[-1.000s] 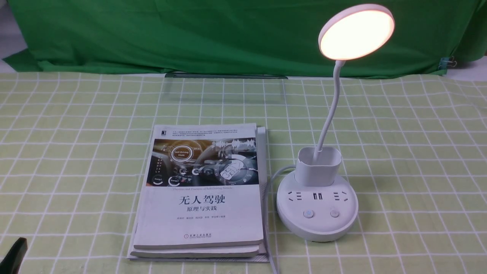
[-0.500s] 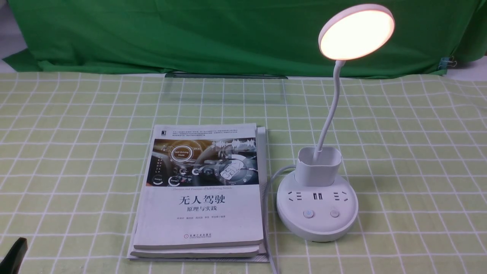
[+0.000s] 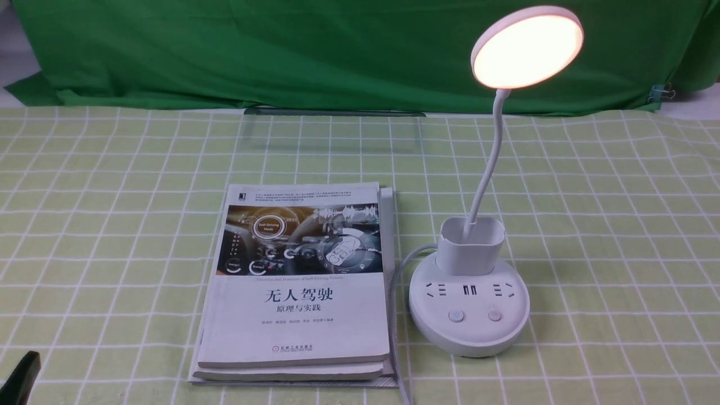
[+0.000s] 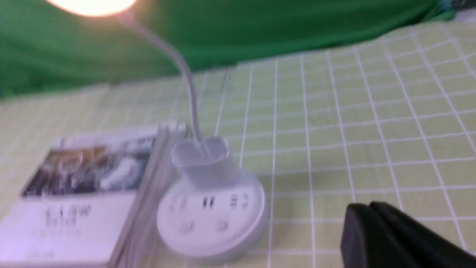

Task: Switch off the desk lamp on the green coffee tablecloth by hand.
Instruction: 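Press the power button on the lamp base to turn the lamp off with the right gripper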

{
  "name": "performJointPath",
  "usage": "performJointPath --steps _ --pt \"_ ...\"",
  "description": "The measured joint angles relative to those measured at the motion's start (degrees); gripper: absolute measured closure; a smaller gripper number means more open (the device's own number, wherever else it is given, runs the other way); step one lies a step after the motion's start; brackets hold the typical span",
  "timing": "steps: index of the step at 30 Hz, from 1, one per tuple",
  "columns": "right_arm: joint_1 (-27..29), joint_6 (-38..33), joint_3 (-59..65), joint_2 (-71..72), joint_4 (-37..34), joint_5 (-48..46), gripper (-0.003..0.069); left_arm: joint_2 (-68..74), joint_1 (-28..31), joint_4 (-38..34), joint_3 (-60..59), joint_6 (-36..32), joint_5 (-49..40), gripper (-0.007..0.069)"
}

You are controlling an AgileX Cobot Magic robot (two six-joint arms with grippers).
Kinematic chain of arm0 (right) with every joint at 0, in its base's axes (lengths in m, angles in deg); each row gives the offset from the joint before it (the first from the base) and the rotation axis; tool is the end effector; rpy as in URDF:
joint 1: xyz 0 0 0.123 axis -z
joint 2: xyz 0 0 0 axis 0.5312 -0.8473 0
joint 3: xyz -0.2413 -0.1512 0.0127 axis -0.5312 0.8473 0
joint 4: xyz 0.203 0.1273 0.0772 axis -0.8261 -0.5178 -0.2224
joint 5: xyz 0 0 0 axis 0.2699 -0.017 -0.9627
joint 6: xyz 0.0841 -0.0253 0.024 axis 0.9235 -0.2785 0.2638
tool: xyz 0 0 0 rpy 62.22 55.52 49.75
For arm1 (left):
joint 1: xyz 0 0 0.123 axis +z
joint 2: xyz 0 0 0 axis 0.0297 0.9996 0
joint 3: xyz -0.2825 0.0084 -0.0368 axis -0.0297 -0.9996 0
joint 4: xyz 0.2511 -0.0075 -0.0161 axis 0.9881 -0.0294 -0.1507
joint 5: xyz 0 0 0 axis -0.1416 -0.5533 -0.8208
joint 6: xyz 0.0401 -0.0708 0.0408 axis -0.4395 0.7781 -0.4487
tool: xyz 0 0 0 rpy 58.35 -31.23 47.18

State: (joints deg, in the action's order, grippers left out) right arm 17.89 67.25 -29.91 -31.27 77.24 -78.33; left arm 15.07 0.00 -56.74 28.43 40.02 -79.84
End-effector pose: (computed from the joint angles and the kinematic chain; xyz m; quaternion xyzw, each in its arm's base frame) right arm 0.0869 0.0251 0.3228 -0.0525 0.8145 0.1252 0.5640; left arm 0.0557 -0.0019 0.1904 0.1309 0.7437 0.0928 0.6490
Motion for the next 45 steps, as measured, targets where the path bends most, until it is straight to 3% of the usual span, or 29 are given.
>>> performJointPath --steps 6,17,30,45 --pt "-4.16 -6.41 -15.81 -23.77 0.00 -16.83 0.0610 0.00 0.00 0.00 0.00 0.00 0.00 0.0382" --pt "-10.58 -7.41 -22.57 -54.20 0.00 -13.82 0.0611 0.00 0.00 0.00 0.00 0.00 0.00 0.0382" --pt "-13.18 -10.32 -30.60 -70.86 -3.75 -7.67 0.0612 0.00 0.00 0.00 0.00 0.00 0.00 0.0382" --pt "-13.18 -10.74 -32.05 -77.23 -4.86 -6.01 0.0612 0.00 0.00 0.00 0.00 0.00 0.00 0.0382"
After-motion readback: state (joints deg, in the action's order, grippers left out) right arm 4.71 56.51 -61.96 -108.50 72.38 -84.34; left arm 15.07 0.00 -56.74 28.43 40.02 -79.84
